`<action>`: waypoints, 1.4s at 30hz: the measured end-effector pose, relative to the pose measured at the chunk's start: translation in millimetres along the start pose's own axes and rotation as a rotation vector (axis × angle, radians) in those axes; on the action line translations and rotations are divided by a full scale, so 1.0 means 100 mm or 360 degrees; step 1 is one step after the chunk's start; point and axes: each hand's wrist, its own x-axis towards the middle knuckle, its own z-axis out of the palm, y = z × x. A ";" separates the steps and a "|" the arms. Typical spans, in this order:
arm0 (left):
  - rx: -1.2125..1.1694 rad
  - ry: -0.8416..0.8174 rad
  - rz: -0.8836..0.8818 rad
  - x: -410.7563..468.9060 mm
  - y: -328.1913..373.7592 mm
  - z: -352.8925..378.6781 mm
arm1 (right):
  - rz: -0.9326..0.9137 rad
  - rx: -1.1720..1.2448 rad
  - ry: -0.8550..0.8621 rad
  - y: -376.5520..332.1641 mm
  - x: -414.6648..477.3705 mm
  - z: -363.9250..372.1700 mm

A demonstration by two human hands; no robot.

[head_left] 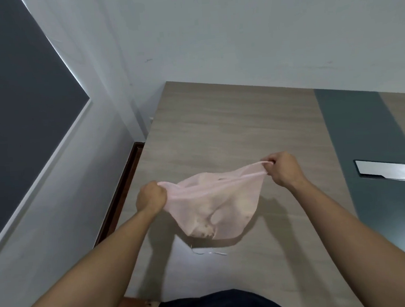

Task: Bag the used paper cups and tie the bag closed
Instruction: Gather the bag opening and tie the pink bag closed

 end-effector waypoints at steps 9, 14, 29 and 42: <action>0.0738 -0.0312 0.0159 -0.02 -0.07 -0.12 | 0.0012 0.0139 0.0120 -0.13 0.01 -0.03; 0.0981 -0.0574 0.0522 -0.07 -0.26 0.03 | -0.0075 0.0168 0.0121 -0.13 -0.04 -0.09; -0.0387 0.0145 0.0388 0.18 0.13 -0.40 | 0.0072 -0.0019 0.0241 0.06 -0.05 -0.09; -0.0598 0.0005 0.0505 0.08 -0.02 -0.64 | 0.0447 0.0126 0.0152 0.13 -0.14 0.24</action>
